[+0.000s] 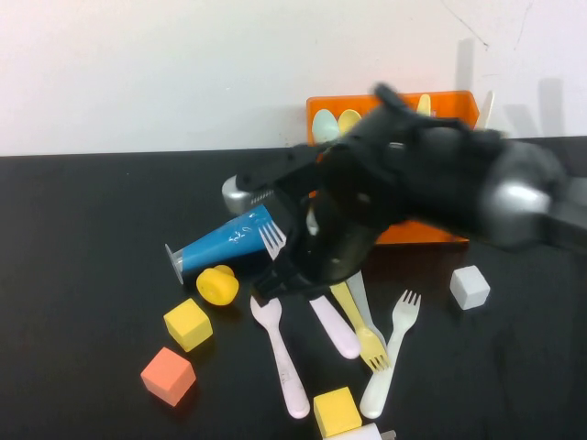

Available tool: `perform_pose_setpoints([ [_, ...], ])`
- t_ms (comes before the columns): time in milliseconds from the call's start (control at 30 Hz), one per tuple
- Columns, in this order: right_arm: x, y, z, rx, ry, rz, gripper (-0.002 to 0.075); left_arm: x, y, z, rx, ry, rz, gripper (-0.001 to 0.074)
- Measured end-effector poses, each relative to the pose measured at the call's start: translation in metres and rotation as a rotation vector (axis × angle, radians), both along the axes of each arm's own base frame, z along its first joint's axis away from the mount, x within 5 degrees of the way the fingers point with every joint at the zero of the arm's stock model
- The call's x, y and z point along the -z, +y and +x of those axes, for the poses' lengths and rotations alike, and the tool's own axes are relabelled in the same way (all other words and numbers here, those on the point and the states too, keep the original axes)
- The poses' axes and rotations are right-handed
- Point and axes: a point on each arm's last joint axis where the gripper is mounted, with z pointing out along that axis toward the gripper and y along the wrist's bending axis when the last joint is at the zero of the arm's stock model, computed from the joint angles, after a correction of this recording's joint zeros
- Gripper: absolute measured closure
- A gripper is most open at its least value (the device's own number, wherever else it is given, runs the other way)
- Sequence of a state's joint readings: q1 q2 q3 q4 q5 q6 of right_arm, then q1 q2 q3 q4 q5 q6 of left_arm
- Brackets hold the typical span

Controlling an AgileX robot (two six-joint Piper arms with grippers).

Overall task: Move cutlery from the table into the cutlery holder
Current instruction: Pick up the fork, then place the fork on the box

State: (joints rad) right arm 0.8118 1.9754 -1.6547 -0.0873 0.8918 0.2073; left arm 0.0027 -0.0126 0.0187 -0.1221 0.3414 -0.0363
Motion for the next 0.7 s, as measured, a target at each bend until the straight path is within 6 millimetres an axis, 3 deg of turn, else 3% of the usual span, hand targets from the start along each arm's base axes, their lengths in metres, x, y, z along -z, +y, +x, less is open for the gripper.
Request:
perform_pose_setpoints([
  [200, -0.021, -0.029, -0.038, -0.037, -0.211, 0.242, 0.0602, 0.000, 0.000, 0.000, 0.000, 0.000, 0.000, 0.0736],
  [433, -0.030, -0.068, -0.078, -0.122, -0.632, 0.638, 0.0602, 0.000, 0.000, 0.000, 0.000, 0.000, 0.000, 0.0736],
  [533, -0.036, -0.083, -0.081, -0.053, -0.772, 0.723, 0.0602, 0.000, 0.000, 0.000, 0.000, 0.000, -0.004, 0.0736],
  [700, -0.047, -0.113, -0.061, 0.105, -0.940, 0.677, 0.0602, 0.000, 0.000, 0.000, 0.000, 0.000, -0.004, 0.0736],
])
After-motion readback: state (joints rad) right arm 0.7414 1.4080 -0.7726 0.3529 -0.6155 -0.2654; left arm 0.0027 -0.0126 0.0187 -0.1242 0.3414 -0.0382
